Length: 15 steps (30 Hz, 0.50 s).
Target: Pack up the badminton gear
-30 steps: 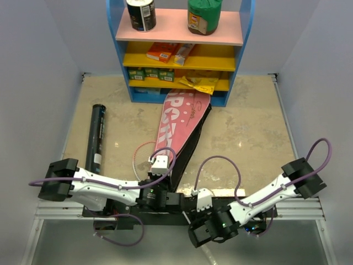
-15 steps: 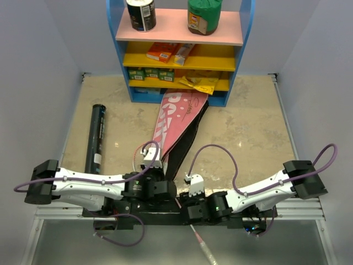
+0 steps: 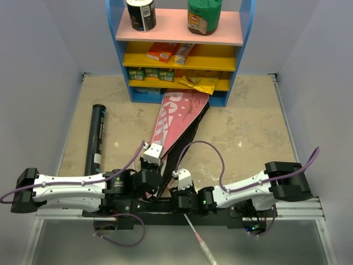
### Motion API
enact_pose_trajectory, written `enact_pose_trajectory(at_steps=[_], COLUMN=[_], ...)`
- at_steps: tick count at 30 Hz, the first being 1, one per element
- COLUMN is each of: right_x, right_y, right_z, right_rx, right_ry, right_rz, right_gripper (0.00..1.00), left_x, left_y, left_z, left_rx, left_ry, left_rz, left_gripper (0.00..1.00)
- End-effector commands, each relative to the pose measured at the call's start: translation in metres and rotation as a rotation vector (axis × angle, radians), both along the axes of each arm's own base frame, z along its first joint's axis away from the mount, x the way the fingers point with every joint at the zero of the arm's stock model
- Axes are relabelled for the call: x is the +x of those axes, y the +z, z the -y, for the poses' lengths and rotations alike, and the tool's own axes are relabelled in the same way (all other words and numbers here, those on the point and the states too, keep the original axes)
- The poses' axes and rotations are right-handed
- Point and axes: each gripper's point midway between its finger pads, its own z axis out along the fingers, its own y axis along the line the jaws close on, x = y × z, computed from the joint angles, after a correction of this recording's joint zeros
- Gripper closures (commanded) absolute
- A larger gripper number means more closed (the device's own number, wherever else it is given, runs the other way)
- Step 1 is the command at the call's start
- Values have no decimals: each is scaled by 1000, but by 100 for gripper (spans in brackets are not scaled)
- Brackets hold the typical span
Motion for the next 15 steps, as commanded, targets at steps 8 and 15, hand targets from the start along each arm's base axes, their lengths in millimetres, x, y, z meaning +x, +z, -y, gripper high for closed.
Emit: enact_pose_trajectory(at_steps=[8,15], right_x=[20,2], right_y=[-20,-38], right_z=[-16,12], right_rx=[-69,-97], right_ry=[54,45], right_rz=[38,-40], right_gripper=[79,100], left_x=[17,29], left_y=[16,6], left_z=[12,4], left_rx=[-13,-3], left_ry=[-99,-63], left_rz=[-1,-19], left_gripper=[100,100])
